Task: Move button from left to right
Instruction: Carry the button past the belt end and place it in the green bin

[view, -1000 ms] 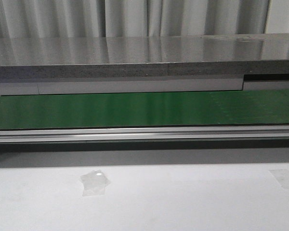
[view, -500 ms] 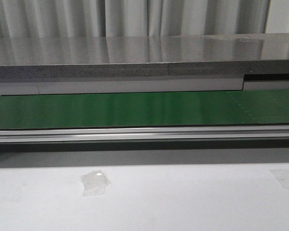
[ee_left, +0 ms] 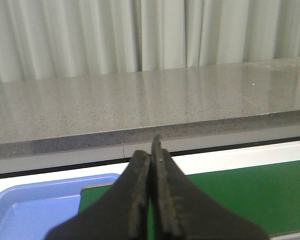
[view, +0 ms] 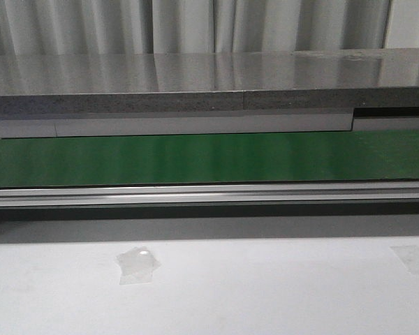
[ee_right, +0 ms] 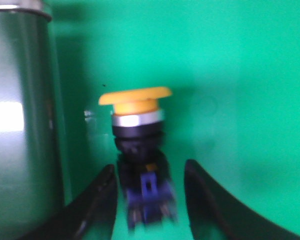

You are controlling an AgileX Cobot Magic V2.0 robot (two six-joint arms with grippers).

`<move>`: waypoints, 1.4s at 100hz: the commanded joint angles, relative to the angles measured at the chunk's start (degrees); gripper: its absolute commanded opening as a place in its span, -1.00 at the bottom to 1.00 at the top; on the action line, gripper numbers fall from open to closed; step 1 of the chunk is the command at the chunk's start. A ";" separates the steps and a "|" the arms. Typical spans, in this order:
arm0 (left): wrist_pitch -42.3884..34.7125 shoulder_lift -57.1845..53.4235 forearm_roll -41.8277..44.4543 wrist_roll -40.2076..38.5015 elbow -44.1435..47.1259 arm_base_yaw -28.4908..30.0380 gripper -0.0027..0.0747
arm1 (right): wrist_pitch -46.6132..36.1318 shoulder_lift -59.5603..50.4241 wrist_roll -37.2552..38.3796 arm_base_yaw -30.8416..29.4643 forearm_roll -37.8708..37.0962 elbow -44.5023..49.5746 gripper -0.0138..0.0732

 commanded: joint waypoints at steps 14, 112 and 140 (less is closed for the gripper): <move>-4.35 0.51 -0.80 -0.20 -1.48 -0.52 -0.98 | -0.80 -2.76 -0.36 -0.65 -1.12 -2.00 0.28; -4.35 0.51 -0.80 -0.20 -1.48 -0.52 -0.98 | -7.54 -17.69 -0.21 13.44 13.56 -5.91 0.27; -4.35 0.51 -0.80 -0.20 -1.48 -0.52 -0.98 | -17.77 -28.68 -0.21 20.06 14.37 5.96 0.27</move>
